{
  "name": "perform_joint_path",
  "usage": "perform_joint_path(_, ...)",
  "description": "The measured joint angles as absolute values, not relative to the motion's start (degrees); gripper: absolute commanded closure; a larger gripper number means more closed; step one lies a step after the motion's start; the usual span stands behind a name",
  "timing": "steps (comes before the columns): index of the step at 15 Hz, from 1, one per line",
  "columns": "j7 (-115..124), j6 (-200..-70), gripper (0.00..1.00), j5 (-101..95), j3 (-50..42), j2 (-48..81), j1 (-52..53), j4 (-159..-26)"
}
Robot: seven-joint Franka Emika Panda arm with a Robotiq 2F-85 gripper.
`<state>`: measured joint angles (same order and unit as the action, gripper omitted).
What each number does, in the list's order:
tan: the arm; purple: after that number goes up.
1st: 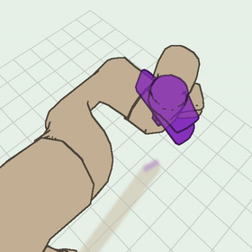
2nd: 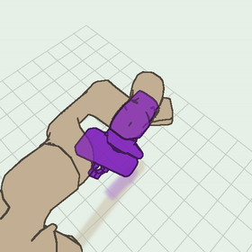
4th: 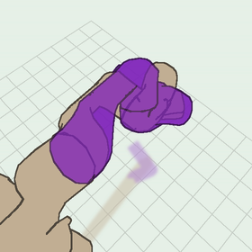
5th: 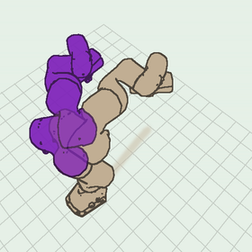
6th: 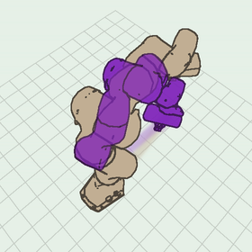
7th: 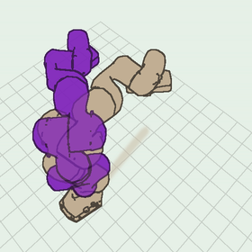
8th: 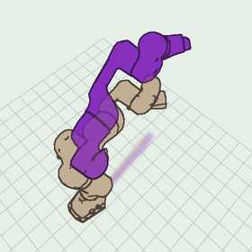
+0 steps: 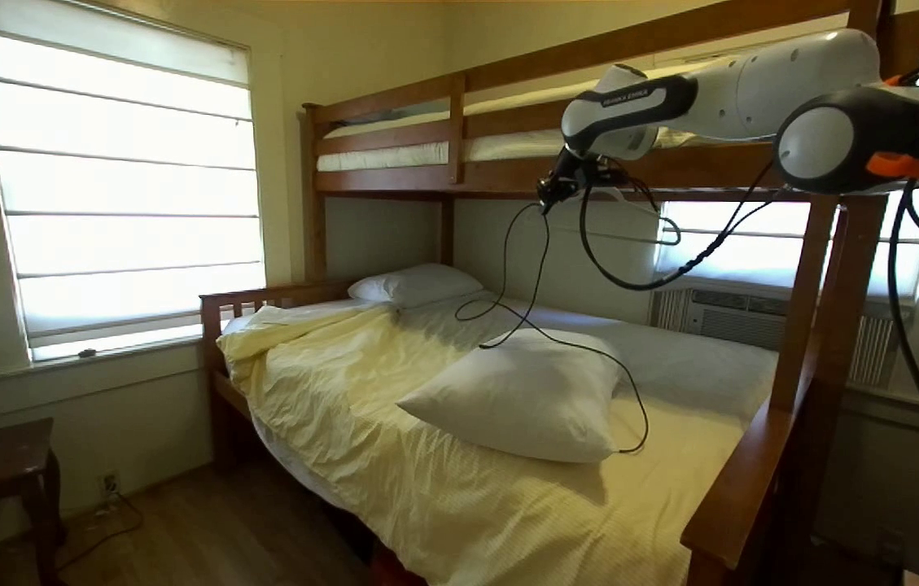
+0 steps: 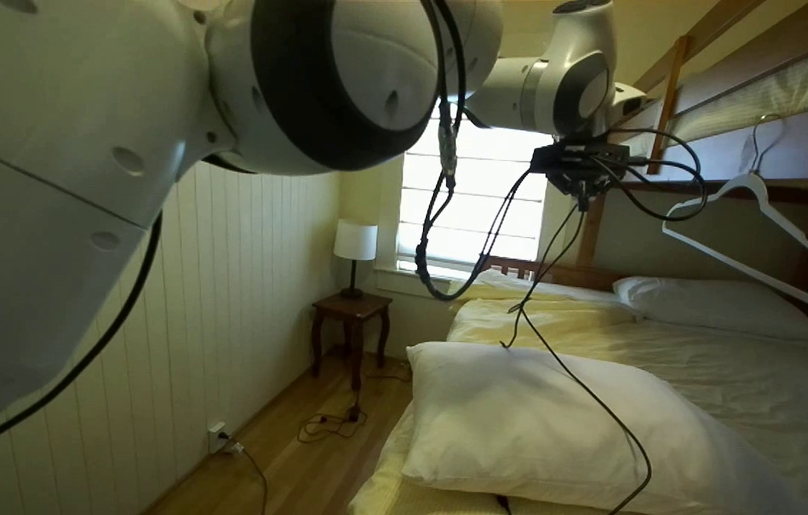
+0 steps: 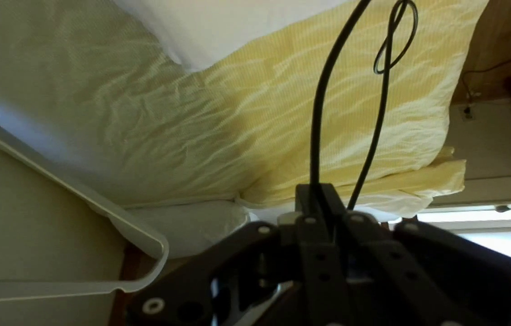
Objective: Put the black cable on the white pillow
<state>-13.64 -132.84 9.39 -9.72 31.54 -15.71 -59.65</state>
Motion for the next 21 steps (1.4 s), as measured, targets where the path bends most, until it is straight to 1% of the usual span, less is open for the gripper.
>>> perform_joint_path(1,-12.1,-131.8,0.70,8.5,-9.8,32.3,-15.8,-58.5)
perform_joint_path(2,-10.5,-131.0,0.68,7.7,-9.8,33.1,-16.0,-57.3)
perform_joint_path(3,-9.0,-130.0,0.64,6.9,-9.9,33.7,-16.1,-56.1)
perform_joint_path(6,-6.7,-127.2,0.42,6.2,-10.6,34.8,-16.2,-53.1)
perform_joint_path(8,-5.6,-122.1,0.30,4.1,-10.8,34.9,-16.4,-50.6)
perform_joint_path(11,-6.1,-113.8,0.07,1.5,-12.0,34.6,-16.3,-46.4)
perform_joint_path(12,-8.1,-111.0,0.02,1.5,-12.1,34.1,-16.4,-45.2)
perform_joint_path(13,-10.7,-108.1,0.00,1.5,-11.9,33.6,-16.5,-44.3)
perform_joint_path(16,-18.9,-100.6,0.00,2.0,-10.8,31.3,-16.6,-42.7)
perform_joint_path(21,-30.3,-93.9,0.00,2.1,-8.1,27.8,-16.3,-42.5)
